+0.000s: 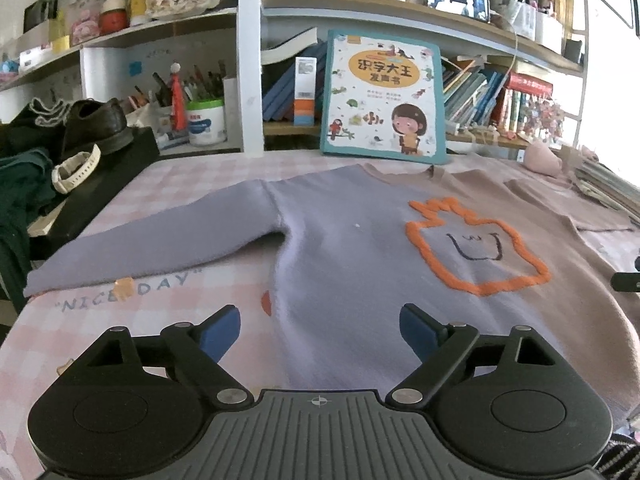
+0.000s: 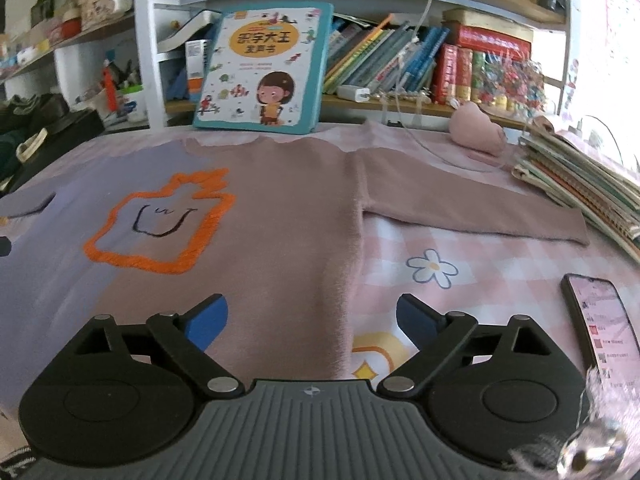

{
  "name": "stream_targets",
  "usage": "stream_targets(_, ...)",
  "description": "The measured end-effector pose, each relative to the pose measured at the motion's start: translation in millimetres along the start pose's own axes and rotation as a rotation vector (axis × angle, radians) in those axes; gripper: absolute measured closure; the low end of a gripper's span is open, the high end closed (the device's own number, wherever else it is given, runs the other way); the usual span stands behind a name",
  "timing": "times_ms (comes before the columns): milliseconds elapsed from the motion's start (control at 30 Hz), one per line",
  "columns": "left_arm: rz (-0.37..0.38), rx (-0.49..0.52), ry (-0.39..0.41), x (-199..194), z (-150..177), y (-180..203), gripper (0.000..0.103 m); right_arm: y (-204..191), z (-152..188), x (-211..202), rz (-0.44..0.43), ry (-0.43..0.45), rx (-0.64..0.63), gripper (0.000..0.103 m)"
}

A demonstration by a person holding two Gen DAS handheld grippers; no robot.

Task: Fold clothes
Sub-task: 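Open both tools and release the hem, then move the left tool to the lavender sleeve cuff and close on it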

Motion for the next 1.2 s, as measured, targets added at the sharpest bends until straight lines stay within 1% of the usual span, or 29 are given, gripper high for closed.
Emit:
stream_targets(133, 0.012, 0.008, 0.003, -2, 1, 3, 0.013, -12, -2, 0, -0.023, 0.004, -0.025, 0.010)
stream_targets(333, -0.002, -0.003, 0.015, -3, 0, -4, 0.013, -37, -11, 7, -0.071, 0.013, -0.084, 0.010)
stream_targets(500, -0.044, -0.030, 0.024, -4, -1, -20, 0.013, -60, -21, 16, -0.122, 0.017, -0.147, 0.009)
stream_targets(633, -0.077, -0.058, 0.035, -7, -1, -34, 0.013, -84, -34, 23, -0.174, 0.039, -0.214, 0.009)
stream_targets(800, -0.129, -0.091, 0.054, -10, -3, -54, 0.012, -122, -50, 34, -0.270, 0.077, -0.277, 0.008)
stream_targets(967, -0.177, -0.150, 0.066, -10, -4, -75, 0.012, -159, -59, 50, -0.360, 0.104, -0.355, 0.008)
stream_targets(1200, -0.243, -0.162, 0.058, -10, -2, -96, 0.012, -192, -61, 67, -0.454, 0.098, -0.372, 0.008)
Point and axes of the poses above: each gripper's, at about its wrist camera, not at the fingertips, and x roughly the way its jaws point, y to its right, z to its underside, the point moved 9 cm from there along x, roughly the way its jaws point, and after that the axes turned 1 degree about y, right-handed, at the moved point
